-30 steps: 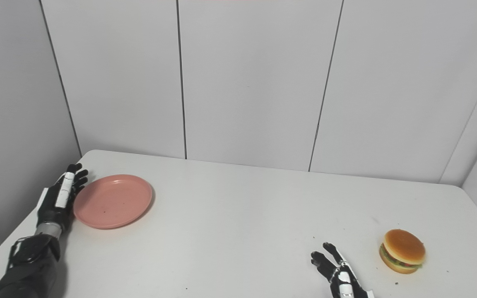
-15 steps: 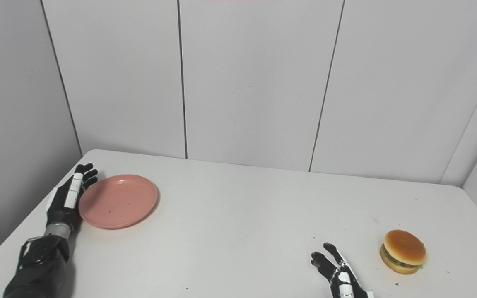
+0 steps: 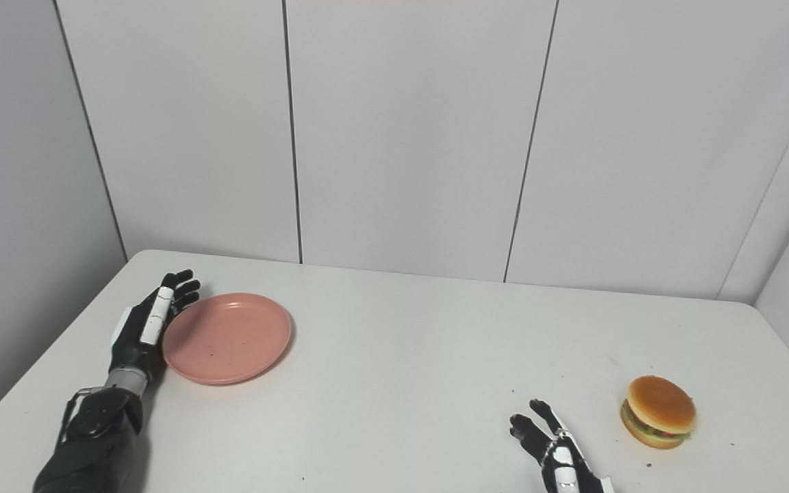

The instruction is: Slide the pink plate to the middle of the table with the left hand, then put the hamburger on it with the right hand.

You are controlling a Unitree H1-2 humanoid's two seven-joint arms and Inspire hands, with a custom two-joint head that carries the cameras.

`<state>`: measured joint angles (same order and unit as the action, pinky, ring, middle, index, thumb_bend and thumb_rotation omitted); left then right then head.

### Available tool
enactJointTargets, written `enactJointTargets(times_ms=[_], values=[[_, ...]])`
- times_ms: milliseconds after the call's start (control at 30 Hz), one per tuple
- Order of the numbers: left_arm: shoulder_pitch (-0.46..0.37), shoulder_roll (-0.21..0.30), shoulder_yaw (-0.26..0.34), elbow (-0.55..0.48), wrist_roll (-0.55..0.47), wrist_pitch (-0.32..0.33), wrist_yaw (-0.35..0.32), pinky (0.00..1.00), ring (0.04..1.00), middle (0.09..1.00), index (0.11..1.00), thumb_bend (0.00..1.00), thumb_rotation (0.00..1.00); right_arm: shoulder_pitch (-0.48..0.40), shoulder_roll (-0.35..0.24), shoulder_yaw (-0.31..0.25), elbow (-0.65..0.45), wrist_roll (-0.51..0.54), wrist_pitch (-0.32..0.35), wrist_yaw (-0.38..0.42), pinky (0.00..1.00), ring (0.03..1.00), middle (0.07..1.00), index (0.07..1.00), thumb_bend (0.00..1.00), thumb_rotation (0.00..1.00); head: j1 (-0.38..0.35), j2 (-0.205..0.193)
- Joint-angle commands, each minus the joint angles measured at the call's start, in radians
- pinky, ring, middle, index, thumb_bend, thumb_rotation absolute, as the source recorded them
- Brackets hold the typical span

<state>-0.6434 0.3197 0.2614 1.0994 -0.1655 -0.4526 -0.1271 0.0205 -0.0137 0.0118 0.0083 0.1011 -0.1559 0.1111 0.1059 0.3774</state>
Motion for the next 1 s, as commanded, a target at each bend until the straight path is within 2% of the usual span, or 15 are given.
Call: enactJointTargets(times_ms=[0,267,367,533,700,800,967], values=[[-0.035,-0.016,-0.011,-0.009,0.013,-0.017,0.004,0.84,0.845,0.815,0.762,0.89,0.85,0.012,0.006,0.006,0.084,-0.004,0.081,-0.008,0.88,0.802,0.784,0.86,0.8,1.0,-0.001,0.001],[-0.035,-0.036,-0.034,0.017,0.012,-0.017,-0.013,0.81,0.813,0.805,0.762,0.91,0.83,0.014,0.009,0.011,0.076,-0.006,0.089,-0.013,0.88,0.802,0.782,0.856,0.8,1.0,-0.011,0.006],[-0.034,-0.045,-0.042,0.023,0.009,-0.017,-0.025,0.86,0.856,0.824,0.766,0.91,0.83,0.014,0.011,0.013,0.073,-0.006,0.092,-0.015,0.87,0.797,0.779,0.856,0.8,0.99,-0.014,0.007],[-0.018,-0.072,-0.071,-0.001,0.021,-0.017,-0.032,0.85,0.841,0.815,0.754,0.97,0.83,0.013,0.01,0.017,0.074,-0.014,0.088,-0.014,0.86,0.792,0.774,0.859,0.8,1.0,-0.02,0.009],[-0.006,-0.098,-0.098,-0.021,0.03,-0.016,-0.033,0.81,0.834,0.809,0.755,0.93,0.85,0.014,0.015,0.019,0.069,-0.014,0.092,-0.013,0.86,0.789,0.774,0.86,0.79,0.99,-0.03,0.012],[-0.005,-0.115,-0.106,-0.016,0.027,-0.016,-0.048,0.87,0.858,0.827,0.772,0.9,0.86,0.018,0.019,0.021,0.059,-0.015,0.099,-0.017,0.87,0.791,0.777,0.859,0.79,0.98,-0.037,0.017],[-0.001,-0.136,-0.123,-0.026,0.045,-0.016,-0.027,0.83,0.837,0.815,0.757,0.89,0.85,0.021,0.021,0.028,0.05,-0.032,0.101,-0.021,0.85,0.79,0.778,0.857,0.79,0.98,-0.046,0.021]])
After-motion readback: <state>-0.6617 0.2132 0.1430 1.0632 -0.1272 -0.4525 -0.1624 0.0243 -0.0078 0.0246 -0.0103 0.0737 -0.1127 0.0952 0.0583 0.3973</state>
